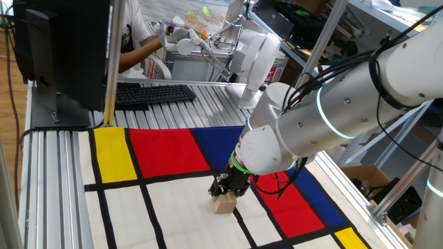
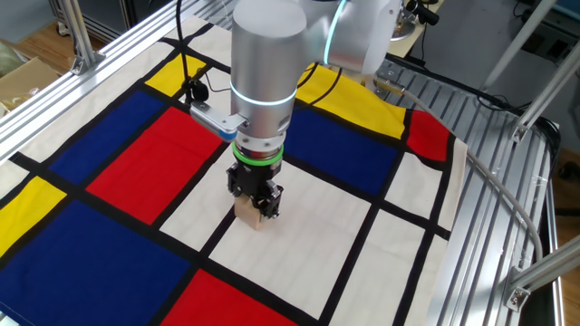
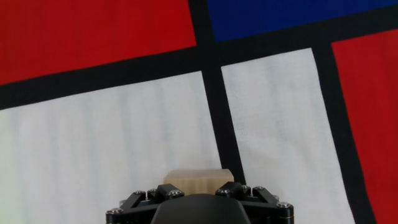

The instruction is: Hold a small block with the gripper and sweep it from left to right on the table

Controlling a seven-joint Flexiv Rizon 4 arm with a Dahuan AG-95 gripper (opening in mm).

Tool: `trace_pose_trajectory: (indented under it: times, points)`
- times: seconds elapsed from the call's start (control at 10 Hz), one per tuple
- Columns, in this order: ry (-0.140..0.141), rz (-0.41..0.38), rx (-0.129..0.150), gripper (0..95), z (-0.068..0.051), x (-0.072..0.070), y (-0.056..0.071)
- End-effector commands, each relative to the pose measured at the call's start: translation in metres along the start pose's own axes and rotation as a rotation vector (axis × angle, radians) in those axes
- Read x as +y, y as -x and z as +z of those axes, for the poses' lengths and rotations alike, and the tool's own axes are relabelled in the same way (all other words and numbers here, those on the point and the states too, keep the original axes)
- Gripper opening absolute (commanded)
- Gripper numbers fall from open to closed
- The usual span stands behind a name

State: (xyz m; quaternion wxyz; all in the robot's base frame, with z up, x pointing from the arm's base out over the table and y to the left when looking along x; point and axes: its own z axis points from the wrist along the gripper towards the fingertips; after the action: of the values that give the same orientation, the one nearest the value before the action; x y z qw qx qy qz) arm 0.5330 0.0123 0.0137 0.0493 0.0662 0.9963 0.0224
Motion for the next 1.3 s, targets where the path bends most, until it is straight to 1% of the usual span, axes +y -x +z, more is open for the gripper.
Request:
trace_pose_trajectory:
  times: [0.1,0.5,0.6,0.7,0.8,1.3]
  points:
    - [0.001,0.005,-0.002,0.0,-0.0012,-0.0004,-0.0013]
    - [0.005,0.009,-0.006,0.0,0.0015,0.0016,-0.0021]
    - [-0.009,0.009,0.003,0.0,0.0002,0.0029,-0.0023]
    - [-0.012,0.009,-0.001,0.0,-0.0021,0.0048,-0.0026]
    - [-0.001,0.013,0.000,0.0,-0.0028,0.0054,-0.0031]
    - [-0.002,0.014,-0.003,0.0,-0.0029,0.0056,-0.0034]
